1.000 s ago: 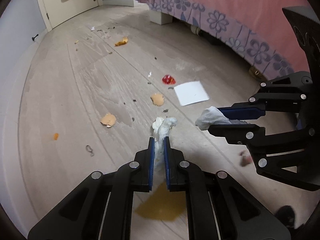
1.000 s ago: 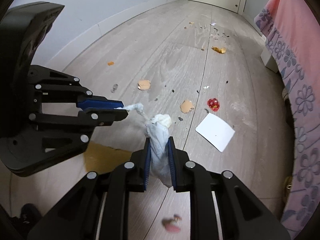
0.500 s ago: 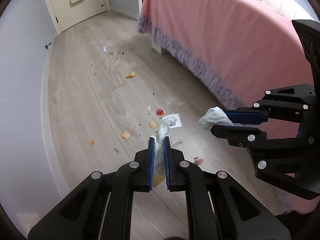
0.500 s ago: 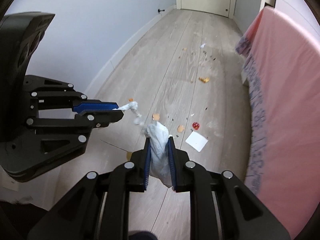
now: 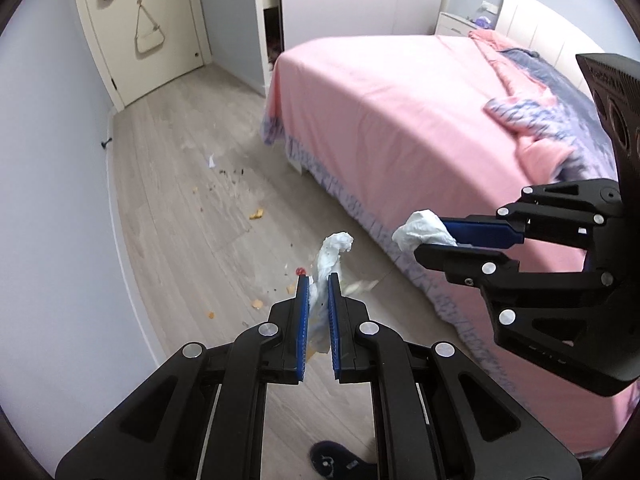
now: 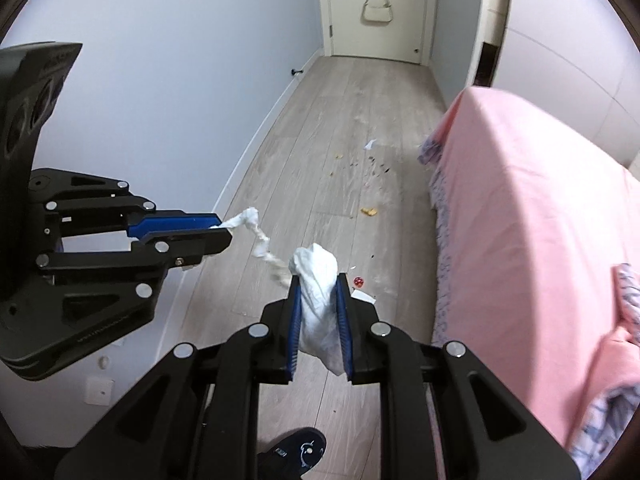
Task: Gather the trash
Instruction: 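Carry both held tissues across the room to the blue-rimmed trash bin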
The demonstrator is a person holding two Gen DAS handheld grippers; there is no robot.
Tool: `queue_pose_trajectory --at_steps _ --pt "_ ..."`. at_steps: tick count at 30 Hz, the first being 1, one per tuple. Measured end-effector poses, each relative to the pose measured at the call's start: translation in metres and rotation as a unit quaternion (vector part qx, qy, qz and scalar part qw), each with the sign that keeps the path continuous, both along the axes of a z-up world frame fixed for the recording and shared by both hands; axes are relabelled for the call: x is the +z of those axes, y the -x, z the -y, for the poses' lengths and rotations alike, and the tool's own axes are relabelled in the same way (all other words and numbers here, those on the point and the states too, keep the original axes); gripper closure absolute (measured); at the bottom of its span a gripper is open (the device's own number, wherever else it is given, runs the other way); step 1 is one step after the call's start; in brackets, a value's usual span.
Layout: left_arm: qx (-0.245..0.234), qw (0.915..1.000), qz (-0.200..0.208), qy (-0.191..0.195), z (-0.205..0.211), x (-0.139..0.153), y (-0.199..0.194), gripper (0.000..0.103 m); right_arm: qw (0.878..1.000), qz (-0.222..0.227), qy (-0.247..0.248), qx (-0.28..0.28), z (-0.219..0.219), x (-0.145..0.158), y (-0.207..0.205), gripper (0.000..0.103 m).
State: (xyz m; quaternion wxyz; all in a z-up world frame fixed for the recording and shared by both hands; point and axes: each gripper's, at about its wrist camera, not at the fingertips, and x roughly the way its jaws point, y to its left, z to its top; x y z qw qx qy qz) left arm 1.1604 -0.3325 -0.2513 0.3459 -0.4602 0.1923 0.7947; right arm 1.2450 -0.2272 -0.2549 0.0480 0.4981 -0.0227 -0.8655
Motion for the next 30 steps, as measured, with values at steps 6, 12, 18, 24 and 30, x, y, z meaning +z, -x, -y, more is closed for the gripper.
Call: queue_pose_trajectory --at_steps 6,12,18,24,30 --pt "-0.026 0.9996 -0.008 0.001 -0.016 0.081 -0.029 0.095 0.999 0.001 0.000 -0.042 -0.013 0.075 -0.025 0.086" --pt "-0.060 0.9979 -0.021 -0.008 -0.035 0.147 -0.067 0.095 0.998 -0.016 -0.008 -0.059 -0.028 0.135 -0.053 0.086" --pt "-0.097 0.9948 -0.027 -0.014 -0.054 0.166 -0.090 0.095 0.995 -0.032 -0.024 -0.088 -0.046 0.163 -0.072 0.086" --pt "-0.171 0.9846 -0.030 -0.021 -0.083 0.182 -0.106 0.095 0.988 -0.032 -0.038 -0.148 -0.066 0.179 -0.099 0.086" --pt "-0.276 0.9595 -0.030 -0.050 -0.114 0.194 -0.124 0.095 0.966 -0.027 -0.062 -0.248 -0.085 0.195 -0.142 0.086"
